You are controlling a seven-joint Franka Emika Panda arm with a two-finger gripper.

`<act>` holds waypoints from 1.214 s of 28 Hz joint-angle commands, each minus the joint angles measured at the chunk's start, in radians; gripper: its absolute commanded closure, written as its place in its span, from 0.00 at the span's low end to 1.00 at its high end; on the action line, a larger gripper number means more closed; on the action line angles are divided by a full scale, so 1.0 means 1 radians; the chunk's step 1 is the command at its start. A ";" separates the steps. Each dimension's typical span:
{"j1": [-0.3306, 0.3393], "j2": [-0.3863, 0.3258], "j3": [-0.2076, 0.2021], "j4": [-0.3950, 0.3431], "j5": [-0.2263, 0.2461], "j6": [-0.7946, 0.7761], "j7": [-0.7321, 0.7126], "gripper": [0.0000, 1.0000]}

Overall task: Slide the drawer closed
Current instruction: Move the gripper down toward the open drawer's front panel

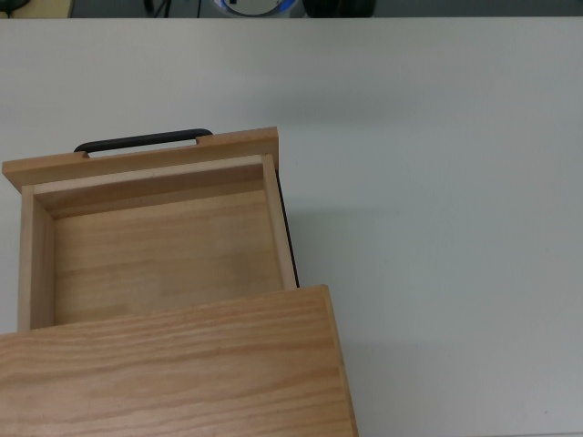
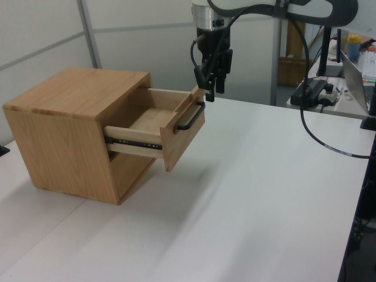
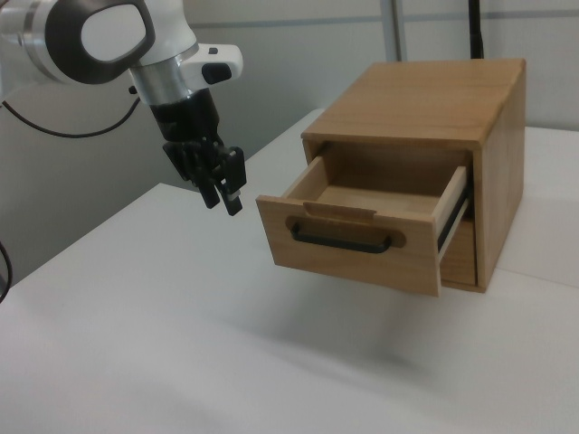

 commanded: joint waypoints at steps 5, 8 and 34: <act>0.001 -0.012 -0.008 -0.006 0.017 -0.028 -0.026 1.00; 0.001 -0.012 -0.006 -0.006 0.018 -0.028 -0.029 1.00; 0.001 0.075 -0.003 -0.013 0.003 -0.017 -0.031 1.00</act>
